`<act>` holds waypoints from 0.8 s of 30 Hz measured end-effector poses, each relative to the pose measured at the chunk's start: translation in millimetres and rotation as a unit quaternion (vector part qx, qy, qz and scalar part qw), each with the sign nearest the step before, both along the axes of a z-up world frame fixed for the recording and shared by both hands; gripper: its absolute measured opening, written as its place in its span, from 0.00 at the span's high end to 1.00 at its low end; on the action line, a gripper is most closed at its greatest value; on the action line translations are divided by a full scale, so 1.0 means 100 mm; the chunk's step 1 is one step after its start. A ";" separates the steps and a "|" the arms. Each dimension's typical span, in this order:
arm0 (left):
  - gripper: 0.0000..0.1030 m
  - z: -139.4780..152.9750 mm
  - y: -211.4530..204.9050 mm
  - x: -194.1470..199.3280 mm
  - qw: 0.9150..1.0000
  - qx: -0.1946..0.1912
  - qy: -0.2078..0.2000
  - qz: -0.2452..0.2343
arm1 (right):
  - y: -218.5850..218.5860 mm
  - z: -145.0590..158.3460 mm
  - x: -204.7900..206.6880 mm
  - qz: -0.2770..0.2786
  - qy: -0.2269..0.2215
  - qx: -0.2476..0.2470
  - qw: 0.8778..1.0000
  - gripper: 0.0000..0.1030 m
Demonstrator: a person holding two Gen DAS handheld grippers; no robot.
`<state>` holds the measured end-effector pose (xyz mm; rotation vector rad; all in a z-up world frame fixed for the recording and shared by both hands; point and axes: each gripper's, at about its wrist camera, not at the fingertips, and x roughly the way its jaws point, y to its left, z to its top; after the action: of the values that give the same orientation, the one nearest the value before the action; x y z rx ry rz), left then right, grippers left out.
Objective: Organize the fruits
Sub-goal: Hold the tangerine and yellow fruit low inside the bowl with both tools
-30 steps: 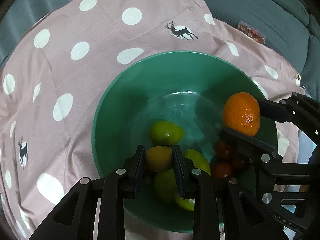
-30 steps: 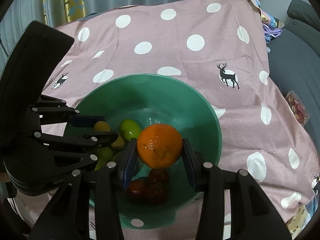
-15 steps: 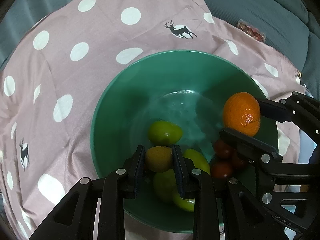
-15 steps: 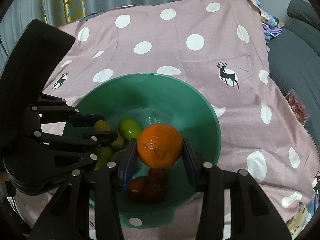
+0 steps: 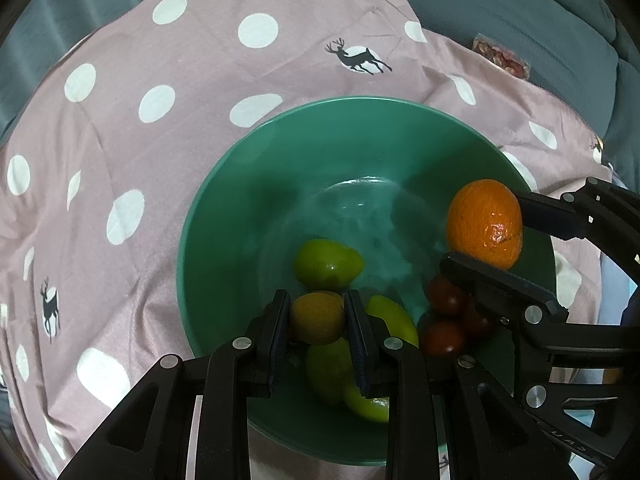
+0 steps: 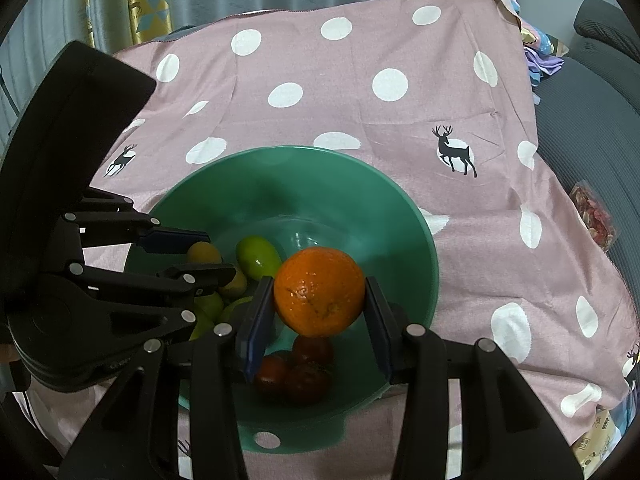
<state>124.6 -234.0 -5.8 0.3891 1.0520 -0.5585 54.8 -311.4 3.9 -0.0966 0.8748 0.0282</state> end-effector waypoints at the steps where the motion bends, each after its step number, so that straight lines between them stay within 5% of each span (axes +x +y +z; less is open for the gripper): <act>1: 0.73 0.00 0.00 0.00 1.000 0.001 0.001 0.000 | 0.00 0.00 0.00 0.000 0.000 0.000 1.000 0.57; 24: 0.73 -0.07 -0.03 0.01 1.000 0.016 0.008 -0.003 | 0.00 -0.01 0.02 0.005 0.007 -0.010 1.000 0.57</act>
<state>125.8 -237.0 -12.4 0.4170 1.0773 -0.5514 56.6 -311.8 3.1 -0.1206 0.8877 0.0302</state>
